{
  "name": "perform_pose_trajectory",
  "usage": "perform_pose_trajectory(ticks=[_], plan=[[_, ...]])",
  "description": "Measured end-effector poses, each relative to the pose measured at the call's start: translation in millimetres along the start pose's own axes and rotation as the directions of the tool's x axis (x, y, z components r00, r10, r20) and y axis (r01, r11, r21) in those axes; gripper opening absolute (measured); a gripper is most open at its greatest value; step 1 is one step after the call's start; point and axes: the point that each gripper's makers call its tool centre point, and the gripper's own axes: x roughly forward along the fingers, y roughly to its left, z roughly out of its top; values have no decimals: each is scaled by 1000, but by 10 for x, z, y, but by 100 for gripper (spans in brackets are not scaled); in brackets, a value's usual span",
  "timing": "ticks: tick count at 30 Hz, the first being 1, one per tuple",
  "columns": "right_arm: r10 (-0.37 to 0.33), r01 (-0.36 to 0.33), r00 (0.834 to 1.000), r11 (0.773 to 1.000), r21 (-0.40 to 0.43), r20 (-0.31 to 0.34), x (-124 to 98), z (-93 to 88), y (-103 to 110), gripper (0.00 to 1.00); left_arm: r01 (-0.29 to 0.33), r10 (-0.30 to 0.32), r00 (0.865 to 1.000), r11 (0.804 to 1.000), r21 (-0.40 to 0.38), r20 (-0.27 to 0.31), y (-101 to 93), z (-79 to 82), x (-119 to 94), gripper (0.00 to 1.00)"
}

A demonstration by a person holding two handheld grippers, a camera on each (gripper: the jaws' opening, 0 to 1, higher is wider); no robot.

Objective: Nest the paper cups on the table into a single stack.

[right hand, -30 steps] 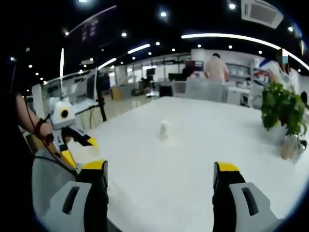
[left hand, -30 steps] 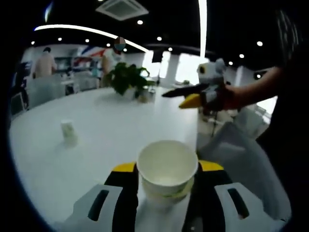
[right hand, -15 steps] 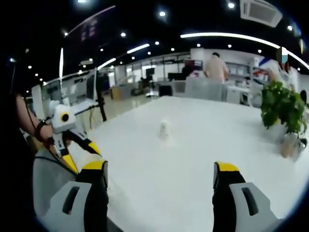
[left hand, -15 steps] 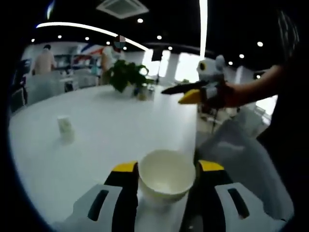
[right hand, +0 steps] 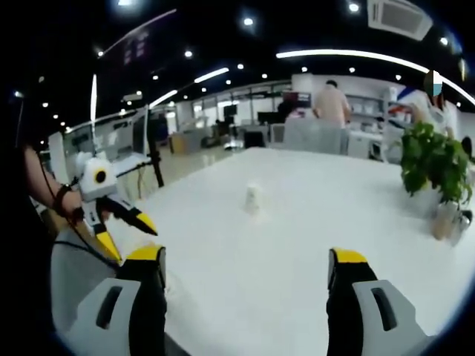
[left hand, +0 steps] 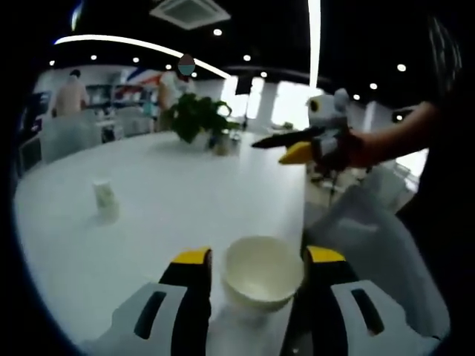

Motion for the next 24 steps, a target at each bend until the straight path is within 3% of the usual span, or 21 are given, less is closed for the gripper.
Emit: perform_pose_trajectory(ticks=[6, 9, 18, 24], plan=[[-2, 2, 1000, 1000, 17, 5, 3, -7, -4, 88, -49, 49, 998, 999, 7, 41, 152, 125, -102, 53], [-1, 1, 1000, 1000, 15, 6, 9, -4, 2, 88, -109, 108, 991, 994, 10, 75, 309, 225, -181, 60], [11, -11, 1000, 1000, 12, 7, 44, 33, 26, 88, -192, 189, 977, 981, 17, 98, 617, 305, -420, 72], [12, -12, 1000, 1000, 8, 10, 47, 65, 15, 88, -271, 268, 956, 963, 6, 120, 836, 344, -649, 79]])
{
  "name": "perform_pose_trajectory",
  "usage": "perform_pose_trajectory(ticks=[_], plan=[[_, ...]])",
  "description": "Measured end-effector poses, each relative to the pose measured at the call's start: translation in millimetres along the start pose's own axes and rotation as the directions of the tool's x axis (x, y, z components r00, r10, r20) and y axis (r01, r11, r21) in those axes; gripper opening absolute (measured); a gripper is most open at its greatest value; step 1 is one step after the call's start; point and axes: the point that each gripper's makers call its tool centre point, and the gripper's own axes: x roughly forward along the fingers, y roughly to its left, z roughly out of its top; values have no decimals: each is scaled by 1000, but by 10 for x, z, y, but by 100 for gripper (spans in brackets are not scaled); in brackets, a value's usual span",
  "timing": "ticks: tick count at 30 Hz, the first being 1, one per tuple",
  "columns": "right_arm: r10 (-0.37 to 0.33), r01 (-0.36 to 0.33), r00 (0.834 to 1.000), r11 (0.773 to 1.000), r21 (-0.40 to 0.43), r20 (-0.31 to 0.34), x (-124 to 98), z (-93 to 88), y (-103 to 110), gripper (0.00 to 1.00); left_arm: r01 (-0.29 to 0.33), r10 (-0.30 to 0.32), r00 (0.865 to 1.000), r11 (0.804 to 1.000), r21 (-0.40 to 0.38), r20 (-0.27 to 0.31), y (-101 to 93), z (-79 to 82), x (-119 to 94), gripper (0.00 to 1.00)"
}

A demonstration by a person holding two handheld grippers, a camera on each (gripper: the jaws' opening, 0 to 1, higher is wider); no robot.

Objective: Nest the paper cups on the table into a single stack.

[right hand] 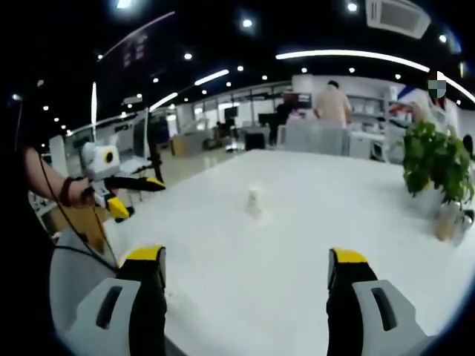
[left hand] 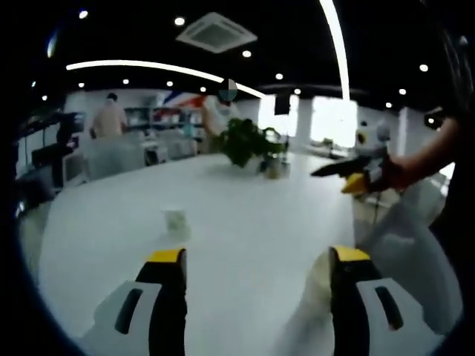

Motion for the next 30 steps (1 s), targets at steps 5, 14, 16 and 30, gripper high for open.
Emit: perform_pose_trajectory(ticks=[5, 14, 16, 30], plan=[[7, -7, 1000, 1000, -1, -8, 11, -16, 24, 88, -76, 76, 997, 997, -19, 16, 237, -6, -155, 86], [13, -13, 1000, 1000, 1, -8, 44, -29, 26, 88, -161, 162, 987, 986, -33, 14, 481, -87, -317, 99], [14, -14, 1000, 1000, 1, -7, 46, -26, 34, 88, -165, 166, 986, 985, -40, 16, 495, -87, -342, 99], [37, -37, 999, 999, 10, -18, 198, 13, 6, 95, -191, 191, 982, 980, -50, -3, 541, -214, -412, 99]])
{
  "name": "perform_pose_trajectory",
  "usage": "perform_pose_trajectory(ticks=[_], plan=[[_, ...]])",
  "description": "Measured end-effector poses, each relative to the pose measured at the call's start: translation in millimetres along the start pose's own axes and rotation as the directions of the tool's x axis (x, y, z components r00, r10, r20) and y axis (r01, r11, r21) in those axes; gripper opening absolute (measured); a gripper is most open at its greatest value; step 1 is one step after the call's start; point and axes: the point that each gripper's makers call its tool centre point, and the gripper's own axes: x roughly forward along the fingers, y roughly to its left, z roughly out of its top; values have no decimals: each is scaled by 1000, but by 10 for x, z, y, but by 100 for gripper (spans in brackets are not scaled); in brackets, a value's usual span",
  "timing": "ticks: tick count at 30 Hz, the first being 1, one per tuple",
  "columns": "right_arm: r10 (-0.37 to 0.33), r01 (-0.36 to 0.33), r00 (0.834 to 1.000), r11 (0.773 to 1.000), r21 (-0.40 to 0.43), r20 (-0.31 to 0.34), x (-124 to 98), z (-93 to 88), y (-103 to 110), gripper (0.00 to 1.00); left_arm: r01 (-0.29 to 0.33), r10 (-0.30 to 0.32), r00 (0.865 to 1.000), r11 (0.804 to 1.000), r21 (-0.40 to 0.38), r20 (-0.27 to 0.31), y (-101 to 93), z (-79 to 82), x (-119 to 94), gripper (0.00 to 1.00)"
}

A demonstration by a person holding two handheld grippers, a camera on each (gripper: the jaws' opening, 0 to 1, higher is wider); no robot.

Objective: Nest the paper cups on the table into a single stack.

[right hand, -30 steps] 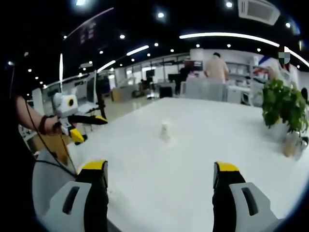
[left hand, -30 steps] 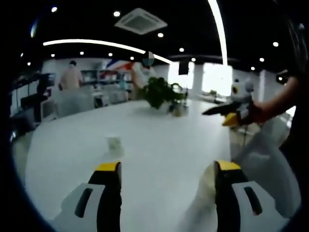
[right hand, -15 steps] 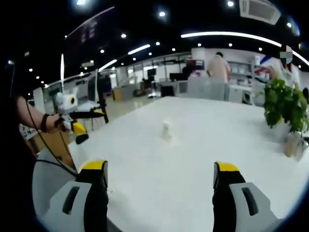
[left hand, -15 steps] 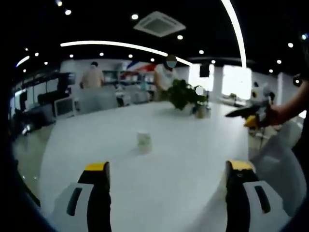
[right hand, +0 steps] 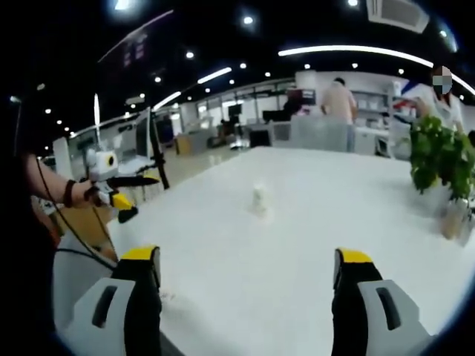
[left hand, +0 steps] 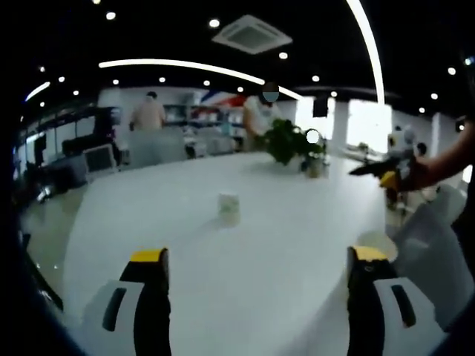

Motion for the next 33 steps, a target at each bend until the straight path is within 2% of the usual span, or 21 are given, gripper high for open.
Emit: perform_pose_trajectory(ticks=[3, 7, 11, 16, 18, 21, 28, 33], plan=[[15, -15, 1000, 1000, -10, -2, 81, 41, -7, 91, -3, 3, 1000, 1000, -2, -1, -10, -19, 20, 99], [63, -64, 998, 996, -62, -15, 338, 156, -13, 91, -7, 7, 1000, 1000, 1, -6, -22, -40, 51, 99], [128, -131, 991, 985, -109, -33, 713, 307, -52, 93, -21, 21, 1000, 1000, 7, -3, -6, -35, 92, 99], [144, -151, 988, 973, -176, -54, 1169, 471, -198, 92, -35, 35, 999, 999, 16, 3, 8, -11, 131, 99], [155, -164, 986, 962, -220, -57, 1353, 534, -245, 91, -41, 41, 999, 999, 20, -2, 11, -15, 151, 99], [178, -193, 981, 951, -244, -79, 1585, 580, -292, 88, -46, 46, 999, 999, 28, -9, 14, -31, 163, 98], [197, -209, 977, 960, -184, -81, 1984, 674, -467, 88, -76, 76, 997, 997, 16, -18, 62, -105, 172, 98], [171, -190, 979, 964, -186, -110, 2233, 603, -629, 87, -105, 105, 994, 994, 6, -24, 112, -167, 158, 98]])
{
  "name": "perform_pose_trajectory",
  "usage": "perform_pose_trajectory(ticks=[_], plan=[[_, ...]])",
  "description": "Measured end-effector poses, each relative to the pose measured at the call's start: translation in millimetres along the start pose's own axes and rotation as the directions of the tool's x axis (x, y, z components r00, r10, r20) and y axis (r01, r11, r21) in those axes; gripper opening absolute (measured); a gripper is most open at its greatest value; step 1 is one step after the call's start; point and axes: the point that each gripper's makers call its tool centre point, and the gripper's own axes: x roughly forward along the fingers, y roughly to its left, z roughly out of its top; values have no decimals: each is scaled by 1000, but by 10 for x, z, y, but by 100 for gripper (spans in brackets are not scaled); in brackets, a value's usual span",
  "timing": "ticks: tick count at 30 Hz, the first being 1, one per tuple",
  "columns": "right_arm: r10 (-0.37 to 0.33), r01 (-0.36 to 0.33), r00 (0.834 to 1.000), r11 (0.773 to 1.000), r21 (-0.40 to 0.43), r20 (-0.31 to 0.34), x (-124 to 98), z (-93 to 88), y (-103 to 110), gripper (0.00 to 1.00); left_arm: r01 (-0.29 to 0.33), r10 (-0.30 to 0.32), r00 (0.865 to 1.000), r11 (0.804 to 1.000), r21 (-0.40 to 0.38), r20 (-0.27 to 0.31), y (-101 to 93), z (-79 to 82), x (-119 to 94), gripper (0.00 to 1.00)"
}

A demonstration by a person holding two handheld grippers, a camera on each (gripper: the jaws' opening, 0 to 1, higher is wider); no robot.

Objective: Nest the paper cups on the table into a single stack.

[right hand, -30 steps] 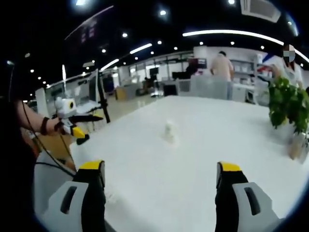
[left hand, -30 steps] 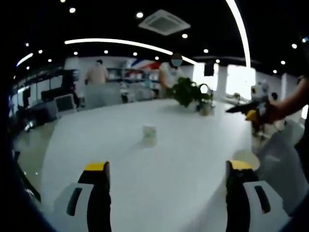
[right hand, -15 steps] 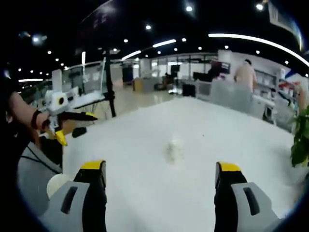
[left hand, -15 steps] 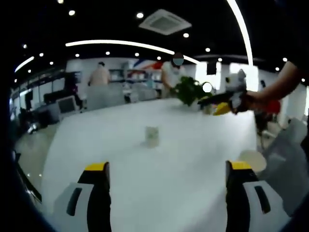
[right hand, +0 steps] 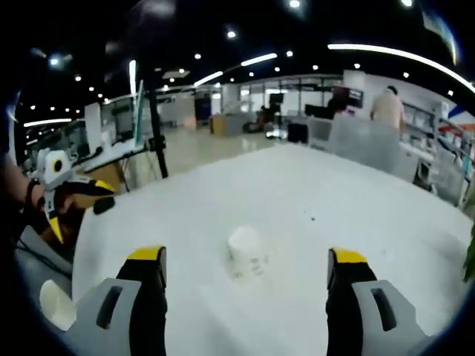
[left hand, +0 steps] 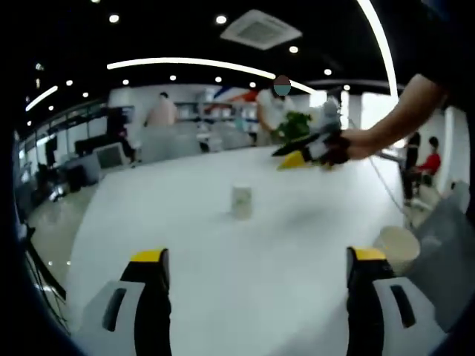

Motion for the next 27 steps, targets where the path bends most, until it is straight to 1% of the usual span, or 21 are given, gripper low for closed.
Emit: perform_pose_trajectory(ticks=[1, 3, 5, 9, 11, 14, 17, 19, 24, 27], plan=[[0, 0, 1000, 1000, -4, -6, 40, -18, -16, 87, -3, 3, 1000, 1000, -5, 0, 4, -8, -1, 98], [7, -8, 999, 1000, -28, -43, 110, -90, -33, 85, -7, 7, 1000, 1000, -8, -3, 13, -38, 2, 98], [18, -20, 998, 999, -38, -60, 193, -121, -41, 83, -12, 12, 1000, 1000, 0, -7, 16, -56, 3, 98], [45, -47, 998, 998, -39, -52, 329, -106, -33, 81, -14, 14, 1000, 1000, -6, -19, 30, -120, 30, 98], [52, -56, 996, 997, -54, -68, 400, -128, -47, 78, -16, 15, 1000, 1000, -12, -21, 36, -132, 51, 98], [60, -65, 995, 996, -68, -76, 470, -134, -53, 75, -16, 16, 1000, 1000, -8, -19, 29, -120, 74, 98], [61, -68, 994, 995, -78, -86, 554, -176, -69, 72, -14, 14, 1000, 1000, -7, -11, 2, -96, 100, 98], [64, -73, 992, 994, -78, -106, 597, -224, -65, 69, -10, 10, 1000, 1000, -6, -18, -9, -107, 118, 98], [63, -73, 991, 994, -80, -117, 653, -241, -39, 65, -1, 1, 1000, 1000, -9, -19, -26, -115, 134, 98], [70, -81, 990, 994, -77, -126, 731, -265, -16, 63, -2, 2, 1000, 1000, -11, -19, -33, -122, 136, 98]])
